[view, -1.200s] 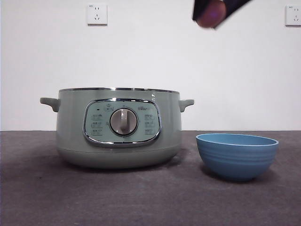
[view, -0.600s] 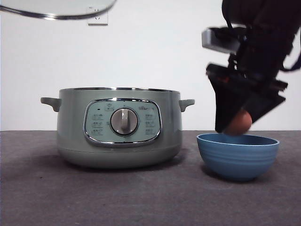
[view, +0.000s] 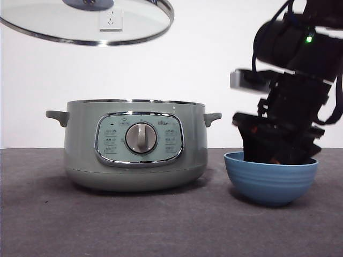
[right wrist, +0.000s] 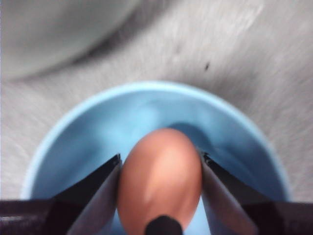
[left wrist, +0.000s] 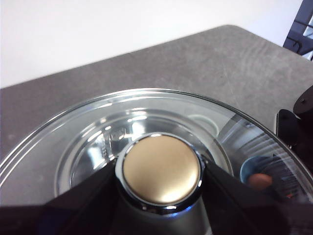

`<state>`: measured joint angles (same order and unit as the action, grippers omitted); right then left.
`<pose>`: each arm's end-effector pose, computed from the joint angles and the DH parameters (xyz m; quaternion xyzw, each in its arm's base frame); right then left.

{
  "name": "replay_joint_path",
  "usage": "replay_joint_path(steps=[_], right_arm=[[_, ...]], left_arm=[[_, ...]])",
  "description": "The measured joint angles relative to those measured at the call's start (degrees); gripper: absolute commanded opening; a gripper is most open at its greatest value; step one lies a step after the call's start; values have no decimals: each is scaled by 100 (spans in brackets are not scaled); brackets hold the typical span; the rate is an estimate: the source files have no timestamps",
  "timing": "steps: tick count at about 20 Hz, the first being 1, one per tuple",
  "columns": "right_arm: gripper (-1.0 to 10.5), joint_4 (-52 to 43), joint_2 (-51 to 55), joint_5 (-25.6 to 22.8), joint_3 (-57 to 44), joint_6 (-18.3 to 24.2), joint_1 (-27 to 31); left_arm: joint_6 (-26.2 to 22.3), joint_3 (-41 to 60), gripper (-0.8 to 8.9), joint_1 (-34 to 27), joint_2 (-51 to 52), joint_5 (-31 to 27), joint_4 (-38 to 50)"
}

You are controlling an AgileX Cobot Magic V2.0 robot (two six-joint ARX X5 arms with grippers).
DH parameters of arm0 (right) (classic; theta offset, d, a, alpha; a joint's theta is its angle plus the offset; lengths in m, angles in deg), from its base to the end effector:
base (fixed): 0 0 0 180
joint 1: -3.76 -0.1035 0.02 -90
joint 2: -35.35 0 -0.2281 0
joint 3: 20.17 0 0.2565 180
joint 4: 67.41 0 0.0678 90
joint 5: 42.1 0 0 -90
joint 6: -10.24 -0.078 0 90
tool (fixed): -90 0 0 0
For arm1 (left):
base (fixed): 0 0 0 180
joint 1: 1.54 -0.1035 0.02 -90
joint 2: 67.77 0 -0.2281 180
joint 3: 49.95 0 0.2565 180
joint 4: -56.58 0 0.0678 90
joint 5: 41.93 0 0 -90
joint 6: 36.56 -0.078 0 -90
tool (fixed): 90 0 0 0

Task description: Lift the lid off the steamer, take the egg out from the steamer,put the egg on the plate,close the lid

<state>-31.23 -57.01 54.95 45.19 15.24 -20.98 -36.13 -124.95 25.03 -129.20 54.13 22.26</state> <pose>0.2898 0.1441 0.0854 -0.1162 0.5069 0.2556 0.8150 0.2612 -0.1398 0.3125 0.0285 0.1782 -0.2757 0.9442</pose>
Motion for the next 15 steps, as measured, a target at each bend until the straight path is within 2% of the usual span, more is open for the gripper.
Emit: replay_joint_path(steps=[4, 5, 7, 8, 15], right_arm=[[19, -9, -72, -2, -24, 0, 0], [85, 7, -72, 0, -24, 0, 0], [301, 81, -72, 9, -24, 0, 0], [352, 98, -72, 11, -24, 0, 0], [351, 122, -17, 28, -9, 0, -2]], left_arm=[[-92, 0, -8, 0, -328, -15, 173], [-116, 0, -8, 0, -417, -11, 291], [-149, 0, -9, 0, -629, -9, 549], [-151, 0, -8, 0, -754, -13, 643], [-151, 0, -9, 0, -1606, -11, 1292]])
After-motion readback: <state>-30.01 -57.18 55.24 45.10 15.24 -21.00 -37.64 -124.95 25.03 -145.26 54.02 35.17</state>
